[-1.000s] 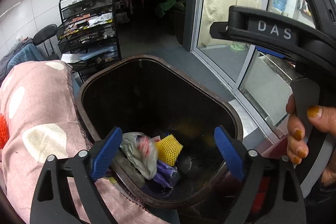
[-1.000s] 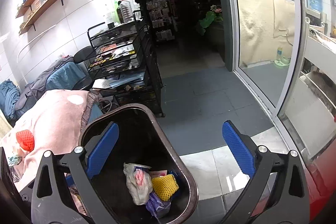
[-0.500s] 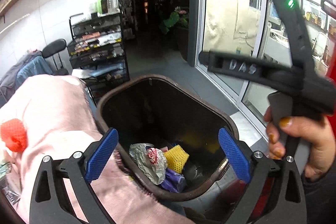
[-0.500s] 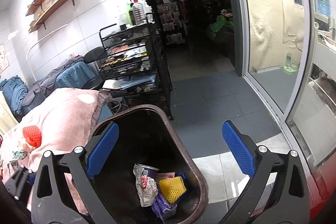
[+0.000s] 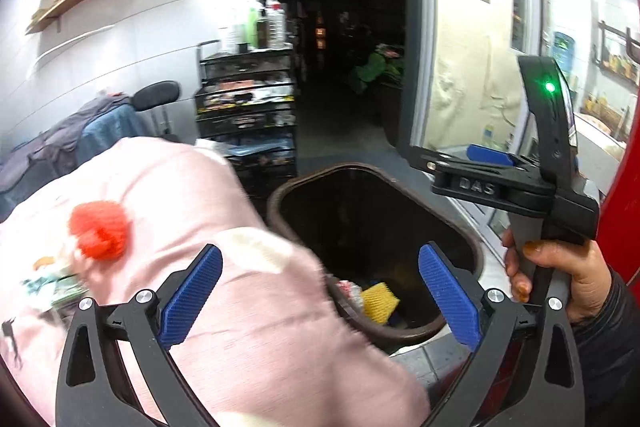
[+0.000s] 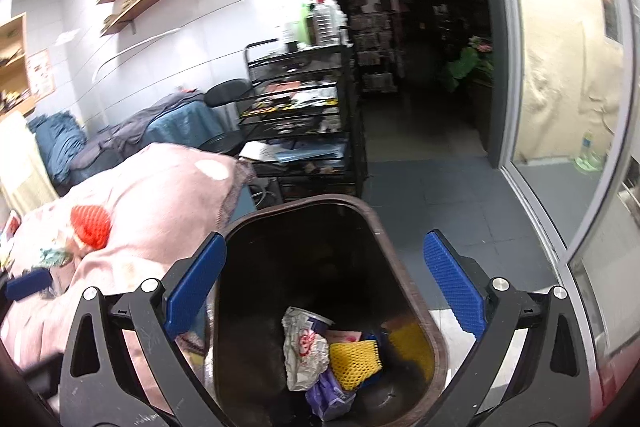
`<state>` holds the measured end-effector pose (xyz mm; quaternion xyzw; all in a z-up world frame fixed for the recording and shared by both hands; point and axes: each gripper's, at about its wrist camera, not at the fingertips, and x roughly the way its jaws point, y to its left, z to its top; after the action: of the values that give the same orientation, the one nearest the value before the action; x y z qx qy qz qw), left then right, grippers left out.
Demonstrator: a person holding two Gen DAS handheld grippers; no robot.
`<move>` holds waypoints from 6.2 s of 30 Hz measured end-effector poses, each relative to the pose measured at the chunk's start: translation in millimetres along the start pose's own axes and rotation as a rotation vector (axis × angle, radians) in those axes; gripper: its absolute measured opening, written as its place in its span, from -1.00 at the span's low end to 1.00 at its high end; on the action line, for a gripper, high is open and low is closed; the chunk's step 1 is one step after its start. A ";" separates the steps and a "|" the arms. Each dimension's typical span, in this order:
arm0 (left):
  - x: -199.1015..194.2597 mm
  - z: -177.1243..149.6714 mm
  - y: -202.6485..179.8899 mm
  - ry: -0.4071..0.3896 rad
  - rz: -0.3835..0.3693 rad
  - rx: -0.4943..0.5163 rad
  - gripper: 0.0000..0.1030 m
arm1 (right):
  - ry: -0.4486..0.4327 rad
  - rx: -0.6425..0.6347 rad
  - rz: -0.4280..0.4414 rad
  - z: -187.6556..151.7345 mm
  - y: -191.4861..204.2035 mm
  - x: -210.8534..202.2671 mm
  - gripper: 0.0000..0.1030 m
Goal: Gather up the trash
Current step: 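Move both tools back over the trash on the bedspread, then grasp the light blue tissue with the left tool while the right grasps the green carton, then carry both items over the bin and open the right tool to drop the carton, then open the left tool over the bin to drop the light blue tissue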
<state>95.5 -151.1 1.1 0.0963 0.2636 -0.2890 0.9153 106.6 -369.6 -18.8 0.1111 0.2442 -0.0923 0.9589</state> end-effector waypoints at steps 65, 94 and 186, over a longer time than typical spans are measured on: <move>-14.3 -61.6 296.9 0.192 0.203 -0.527 -0.74 | 0.491 -0.348 0.584 -51.8 321.2 69.9 -0.04; -95.9 -44.7 193.6 -0.062 0.264 -0.465 -0.77 | 0.285 -0.182 0.554 -20.0 197.8 2.4 -0.04; 88.1 34.1 -39.1 0.169 -0.219 -0.096 -0.77 | 0.047 0.160 -0.218 7.2 -53.3 9.3 0.89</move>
<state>148.6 -236.3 -18.6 0.0472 0.3624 -0.3650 0.8563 105.5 -423.7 -26.1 0.1620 0.2690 -0.2123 0.9254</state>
